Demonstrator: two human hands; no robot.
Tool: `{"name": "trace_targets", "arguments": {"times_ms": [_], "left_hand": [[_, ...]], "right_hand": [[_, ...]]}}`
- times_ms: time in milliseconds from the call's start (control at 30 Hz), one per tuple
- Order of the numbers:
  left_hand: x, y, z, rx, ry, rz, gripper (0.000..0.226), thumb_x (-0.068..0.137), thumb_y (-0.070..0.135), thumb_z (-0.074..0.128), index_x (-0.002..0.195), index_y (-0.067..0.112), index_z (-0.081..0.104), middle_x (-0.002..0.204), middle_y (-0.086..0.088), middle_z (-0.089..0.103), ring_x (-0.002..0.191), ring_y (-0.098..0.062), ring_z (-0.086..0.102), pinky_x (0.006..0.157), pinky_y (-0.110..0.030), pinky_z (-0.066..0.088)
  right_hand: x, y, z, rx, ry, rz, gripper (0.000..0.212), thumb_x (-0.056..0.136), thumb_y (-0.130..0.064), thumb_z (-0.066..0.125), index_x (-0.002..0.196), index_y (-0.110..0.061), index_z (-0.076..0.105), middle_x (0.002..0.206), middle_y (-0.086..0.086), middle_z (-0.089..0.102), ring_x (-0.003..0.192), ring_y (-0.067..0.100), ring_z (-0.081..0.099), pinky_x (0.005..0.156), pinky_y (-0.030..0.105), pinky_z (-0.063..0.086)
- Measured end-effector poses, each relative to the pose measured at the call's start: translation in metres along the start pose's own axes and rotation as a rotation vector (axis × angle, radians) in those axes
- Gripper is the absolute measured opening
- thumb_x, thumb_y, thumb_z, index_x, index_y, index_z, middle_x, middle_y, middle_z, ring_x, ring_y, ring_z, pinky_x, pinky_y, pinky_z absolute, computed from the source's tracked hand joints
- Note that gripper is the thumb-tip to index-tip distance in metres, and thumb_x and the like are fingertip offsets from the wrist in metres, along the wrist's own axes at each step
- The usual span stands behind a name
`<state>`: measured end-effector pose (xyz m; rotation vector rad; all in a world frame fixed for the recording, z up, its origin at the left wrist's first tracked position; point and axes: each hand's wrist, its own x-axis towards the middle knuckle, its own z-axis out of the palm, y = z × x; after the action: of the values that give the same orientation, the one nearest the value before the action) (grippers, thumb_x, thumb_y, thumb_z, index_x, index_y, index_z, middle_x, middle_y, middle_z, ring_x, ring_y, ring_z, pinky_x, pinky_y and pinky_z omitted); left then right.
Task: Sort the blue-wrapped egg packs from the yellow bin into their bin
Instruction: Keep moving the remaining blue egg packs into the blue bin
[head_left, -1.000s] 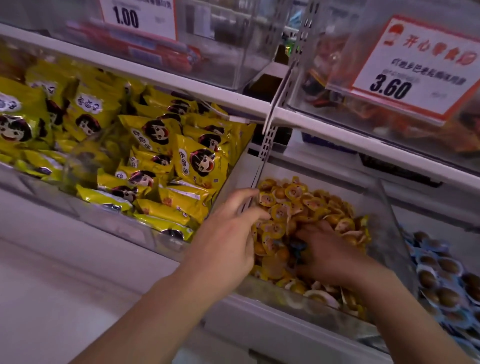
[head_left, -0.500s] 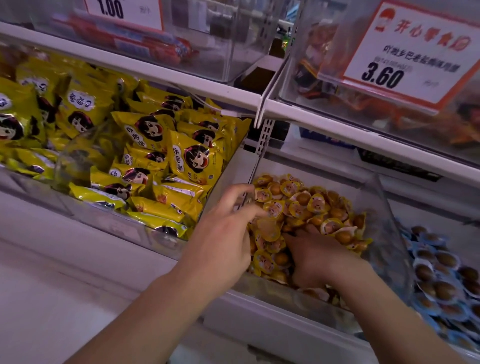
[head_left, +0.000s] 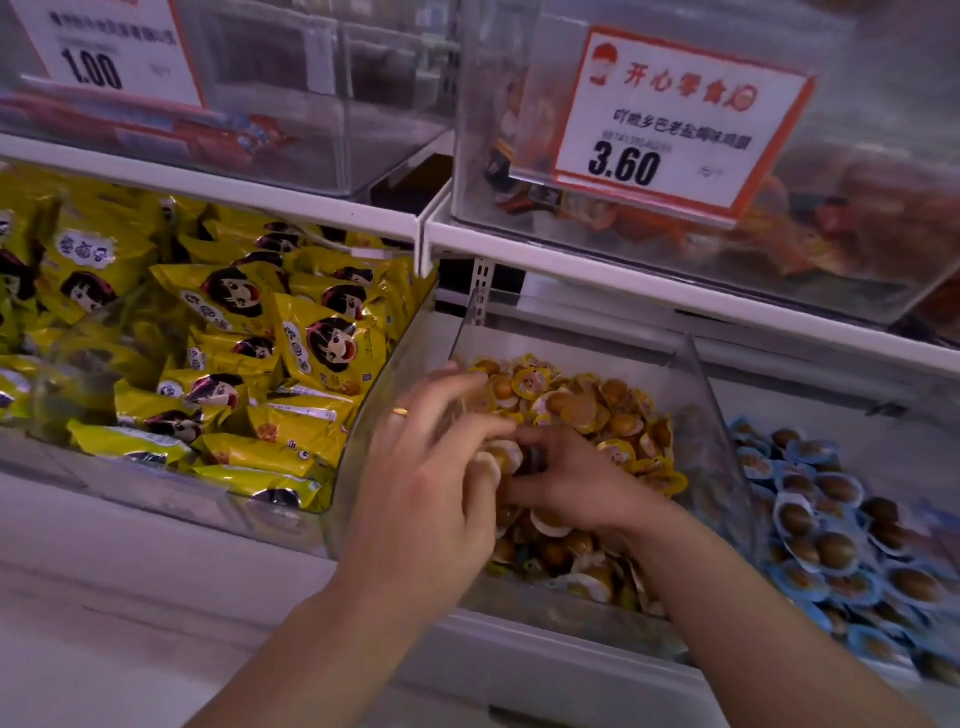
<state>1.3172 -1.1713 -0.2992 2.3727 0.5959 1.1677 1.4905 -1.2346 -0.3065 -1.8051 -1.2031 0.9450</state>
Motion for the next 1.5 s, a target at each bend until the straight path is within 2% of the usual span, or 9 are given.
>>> {"name": "trace_targets", "arguments": {"times_ms": [167, 300, 400, 533, 667, 900, 1133, 1333, 1500], "left_hand": [[0.000, 0.008, 0.012, -0.207, -0.091, -0.132, 0.039, 0.091, 0.014, 0.049, 0.121, 0.036, 0.059, 0.131, 0.026, 0.044, 0.115, -0.003, 0.054, 0.093, -0.019, 0.045], [0.006, 0.009, 0.027, -0.374, -0.244, -0.520, 0.045, 0.093, 0.030, 0.064, 0.136, 0.036, 0.049, 0.131, 0.019, 0.054, 0.121, -0.003, 0.054, 0.105, -0.036, 0.046], [0.018, 0.007, 0.033, -0.688, -0.253, -0.721, 0.043, 0.088, 0.018, 0.073, 0.127, 0.028, 0.058, 0.115, 0.005, 0.068, 0.101, -0.007, 0.068, 0.079, -0.028, 0.058], [0.021, -0.002, 0.040, -0.430, -0.284, -0.636, 0.034, 0.082, 0.007, 0.077, 0.106, 0.030, 0.072, 0.096, 0.014, 0.072, 0.094, -0.003, 0.067, 0.075, -0.013, 0.050], [0.023, -0.004, 0.043, -0.159, -0.250, -0.514, 0.039, 0.085, 0.010, 0.066, 0.106, 0.042, 0.068, 0.100, 0.019, 0.067, 0.085, -0.008, 0.065, 0.069, -0.028, 0.054], [0.020, -0.010, 0.047, -0.022, -0.665, -0.433, 0.007, 0.084, 0.028, 0.064, 0.084, 0.032, 0.070, 0.079, 0.012, 0.066, 0.070, -0.003, 0.061, 0.062, -0.025, 0.050], [0.025, -0.007, 0.050, 0.319, -0.944, -0.319, 0.053, 0.055, 0.070, 0.080, 0.090, 0.032, 0.074, 0.077, 0.017, 0.064, 0.078, -0.006, 0.061, 0.066, -0.026, 0.052], [0.027, -0.005, 0.050, 0.364, -0.955, -0.255, 0.042, 0.062, 0.057, 0.078, 0.088, 0.025, 0.070, 0.083, 0.007, 0.065, 0.080, -0.014, 0.062, 0.063, -0.027, 0.048], [0.025, -0.004, 0.040, 0.034, -0.659, -0.379, 0.036, 0.065, 0.044, 0.079, 0.088, 0.032, 0.055, 0.089, 0.009, 0.061, 0.079, -0.008, 0.061, 0.067, -0.032, 0.054]], "right_hand": [[-0.006, -0.005, -0.008, 0.528, 0.202, 0.136, 0.036, 0.081, -0.002, 0.076, 0.117, -0.003, 0.068, 0.116, 0.021, 0.071, 0.108, 0.035, 0.067, 0.103, 0.049, 0.050], [-0.014, -0.004, -0.011, 0.709, 0.224, 0.108, 0.032, 0.080, 0.005, 0.071, 0.111, -0.004, 0.068, 0.115, 0.024, 0.070, 0.107, 0.035, 0.068, 0.097, 0.046, 0.053], [-0.021, 0.003, -0.012, 0.789, 0.177, 0.113, 0.030, 0.086, -0.001, 0.068, 0.115, -0.005, 0.065, 0.110, 0.022, 0.072, 0.092, 0.036, 0.071, 0.091, 0.047, 0.055], [-0.027, 0.005, -0.012, 0.643, 0.261, 0.125, 0.014, 0.095, -0.015, 0.064, 0.108, -0.009, 0.067, 0.096, 0.015, 0.077, 0.082, 0.032, 0.075, 0.075, 0.039, 0.062], [-0.036, 0.006, -0.026, 0.114, 0.629, 0.040, 0.008, 0.093, -0.027, 0.069, 0.098, -0.020, 0.068, 0.072, -0.006, 0.075, 0.062, 0.012, 0.073, 0.049, 0.028, 0.057], [-0.046, 0.005, -0.037, -0.670, 0.572, 0.131, 0.033, 0.096, -0.051, 0.054, 0.101, -0.020, 0.064, 0.082, 0.003, 0.066, 0.082, 0.027, 0.066, 0.061, 0.029, 0.039], [-0.046, -0.001, -0.043, -0.430, 0.334, 0.204, 0.012, 0.088, -0.030, 0.060, 0.090, -0.030, 0.072, 0.091, -0.009, 0.069, 0.070, 0.006, 0.064, 0.055, 0.019, 0.045], [-0.042, 0.003, -0.035, -0.216, 0.267, 0.237, 0.015, 0.091, -0.018, 0.059, 0.090, -0.029, 0.069, 0.065, -0.005, 0.068, 0.052, 0.003, 0.062, 0.049, 0.018, 0.044], [-0.051, -0.002, -0.030, 0.306, 0.308, 0.178, 0.021, 0.094, -0.002, 0.057, 0.100, -0.015, 0.072, 0.084, 0.012, 0.075, 0.067, 0.020, 0.069, 0.060, 0.028, 0.054]]}}
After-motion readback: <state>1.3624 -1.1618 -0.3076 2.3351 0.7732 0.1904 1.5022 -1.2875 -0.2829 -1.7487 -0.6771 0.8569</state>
